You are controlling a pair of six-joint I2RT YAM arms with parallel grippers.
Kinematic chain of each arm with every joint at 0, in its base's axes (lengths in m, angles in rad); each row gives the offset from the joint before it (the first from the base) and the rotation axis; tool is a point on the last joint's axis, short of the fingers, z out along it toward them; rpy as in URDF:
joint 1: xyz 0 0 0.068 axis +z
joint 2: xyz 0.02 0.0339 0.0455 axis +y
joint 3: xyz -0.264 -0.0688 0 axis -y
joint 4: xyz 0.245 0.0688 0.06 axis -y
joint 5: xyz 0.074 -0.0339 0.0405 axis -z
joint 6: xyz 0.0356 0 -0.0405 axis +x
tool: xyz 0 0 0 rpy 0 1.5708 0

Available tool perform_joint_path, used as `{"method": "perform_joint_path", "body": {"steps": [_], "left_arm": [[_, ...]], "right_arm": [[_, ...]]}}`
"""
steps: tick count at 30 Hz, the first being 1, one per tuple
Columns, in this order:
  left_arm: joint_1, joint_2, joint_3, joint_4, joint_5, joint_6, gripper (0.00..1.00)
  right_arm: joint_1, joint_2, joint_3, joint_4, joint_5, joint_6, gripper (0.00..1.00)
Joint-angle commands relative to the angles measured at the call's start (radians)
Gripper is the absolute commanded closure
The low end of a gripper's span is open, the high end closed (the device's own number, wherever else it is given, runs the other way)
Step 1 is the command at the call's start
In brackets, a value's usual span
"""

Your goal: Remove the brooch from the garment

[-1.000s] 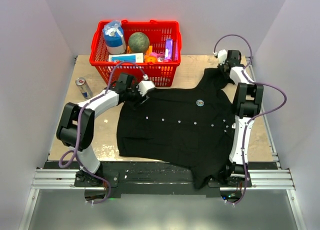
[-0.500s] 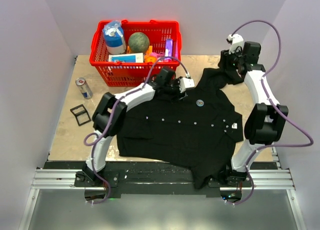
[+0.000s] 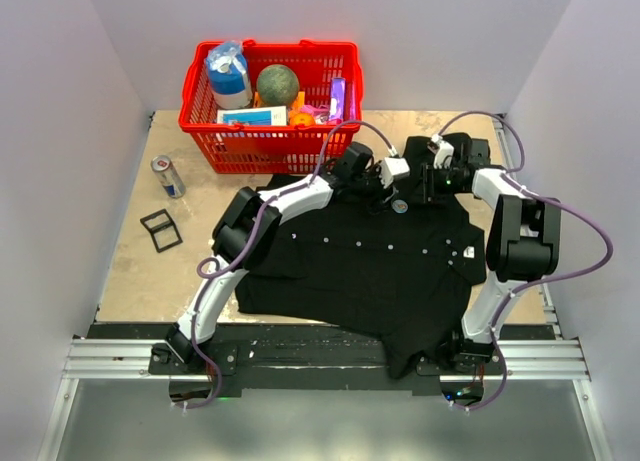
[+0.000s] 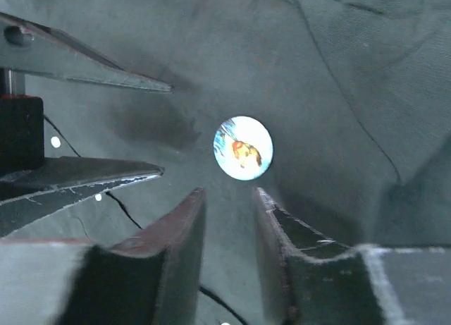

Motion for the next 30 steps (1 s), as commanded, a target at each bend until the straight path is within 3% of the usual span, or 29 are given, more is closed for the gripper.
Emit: {"method": "perform_joint_path", "body": {"steps": [1,8,15,30], "left_arm": [[0.007,0.002,-0.008,0.048,0.011,-0.11,0.41],[0.037,-0.038,-0.054,-0.046,0.051,-0.119,0.41],[0.047,-0.033,-0.074,-0.058,0.069,-0.134,0.41],[0.048,-0.026,-0.079,-0.059,0.065,-0.146,0.41]], "right_arm": [[0.013,0.059,0.026,0.007,-0.082,0.024,0.6],[0.021,0.175,0.093,-0.002,-0.002,0.07,0.51],[0.027,0.217,0.126,-0.016,0.01,0.078,0.49],[0.036,0.238,0.146,-0.054,-0.128,0.087,0.55]]}}
